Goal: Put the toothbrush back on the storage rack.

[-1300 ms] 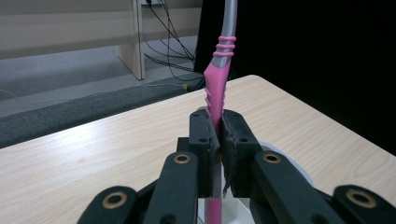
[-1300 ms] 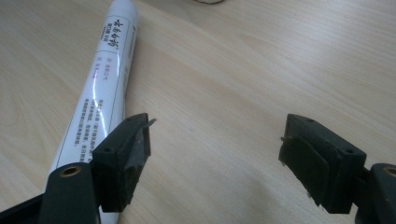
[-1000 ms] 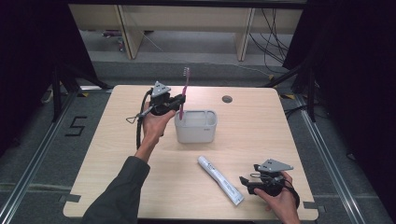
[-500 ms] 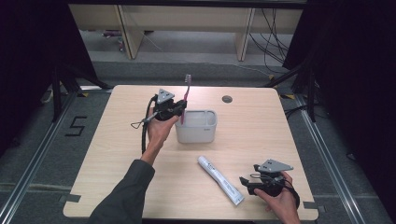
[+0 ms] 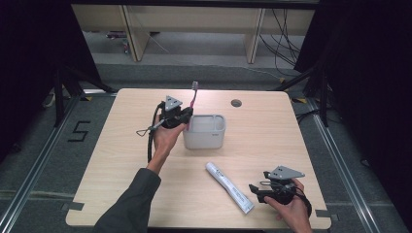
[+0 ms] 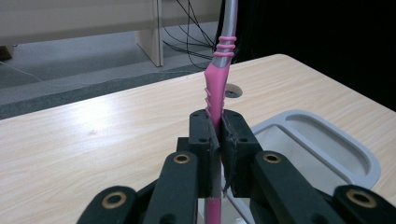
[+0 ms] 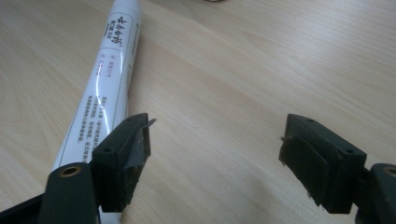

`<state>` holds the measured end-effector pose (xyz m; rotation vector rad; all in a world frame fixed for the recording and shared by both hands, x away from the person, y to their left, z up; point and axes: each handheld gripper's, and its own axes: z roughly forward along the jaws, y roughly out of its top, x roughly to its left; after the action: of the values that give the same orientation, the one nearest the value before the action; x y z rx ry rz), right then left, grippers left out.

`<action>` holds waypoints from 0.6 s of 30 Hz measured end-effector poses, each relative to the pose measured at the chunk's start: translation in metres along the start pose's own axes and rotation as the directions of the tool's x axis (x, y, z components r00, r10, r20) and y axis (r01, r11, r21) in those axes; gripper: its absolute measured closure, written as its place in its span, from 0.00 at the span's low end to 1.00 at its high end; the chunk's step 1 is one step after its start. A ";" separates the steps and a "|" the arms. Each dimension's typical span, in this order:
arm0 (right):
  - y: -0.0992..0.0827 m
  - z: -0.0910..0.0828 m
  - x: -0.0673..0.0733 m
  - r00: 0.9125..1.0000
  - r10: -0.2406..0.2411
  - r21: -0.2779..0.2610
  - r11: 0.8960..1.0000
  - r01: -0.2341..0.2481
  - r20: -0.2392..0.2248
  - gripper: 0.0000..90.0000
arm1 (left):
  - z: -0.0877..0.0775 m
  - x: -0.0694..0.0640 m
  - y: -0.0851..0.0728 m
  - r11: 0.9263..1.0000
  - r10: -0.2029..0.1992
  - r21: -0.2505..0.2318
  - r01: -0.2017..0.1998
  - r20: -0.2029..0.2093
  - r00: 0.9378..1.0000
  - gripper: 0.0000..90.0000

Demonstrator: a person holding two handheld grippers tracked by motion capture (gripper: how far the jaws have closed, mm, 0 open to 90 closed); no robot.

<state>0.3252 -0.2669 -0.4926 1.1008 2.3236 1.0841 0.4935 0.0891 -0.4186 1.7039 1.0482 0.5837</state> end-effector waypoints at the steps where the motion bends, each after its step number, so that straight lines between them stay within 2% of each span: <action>1: 0.000 -0.001 0.001 1.000 0.017 0.008 1.000 -0.017 0.004 0.27 | 0.001 0.000 -0.001 1.000 0.000 0.004 0.000 -0.002 1.000 0.92; 2: 0.000 0.000 0.002 0.999 0.031 0.014 0.999 -0.031 -0.013 0.27 | 0.001 0.000 -0.001 1.000 0.002 0.007 -0.002 -0.005 1.000 0.92; 3: 0.000 -0.001 0.003 0.999 0.036 0.013 0.999 -0.036 -0.001 0.27 | 0.001 0.000 -0.002 1.000 0.001 0.012 -0.001 -0.004 1.000 0.92; 11: 0.000 -0.001 0.004 0.999 0.044 0.014 0.999 -0.044 -0.006 0.27 | 0.000 0.003 -0.008 0.999 0.014 0.049 -0.013 -0.014 1.000 0.92; 12: 0.000 -0.001 0.002 1.000 0.010 0.010 1.000 -0.010 0.002 0.27 | 0.000 0.004 -0.008 0.998 0.015 0.053 -0.014 -0.014 1.000 0.92; 18: 0.000 0.000 0.002 1.000 0.009 0.008 1.000 -0.009 0.005 0.27 | 0.000 0.003 -0.010 0.997 0.026 0.070 -0.024 -0.017 1.000 0.92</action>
<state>0.3234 -0.2654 -0.4926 1.1172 2.3228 1.0749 0.4913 0.0925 -0.4277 1.7779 1.0724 0.5853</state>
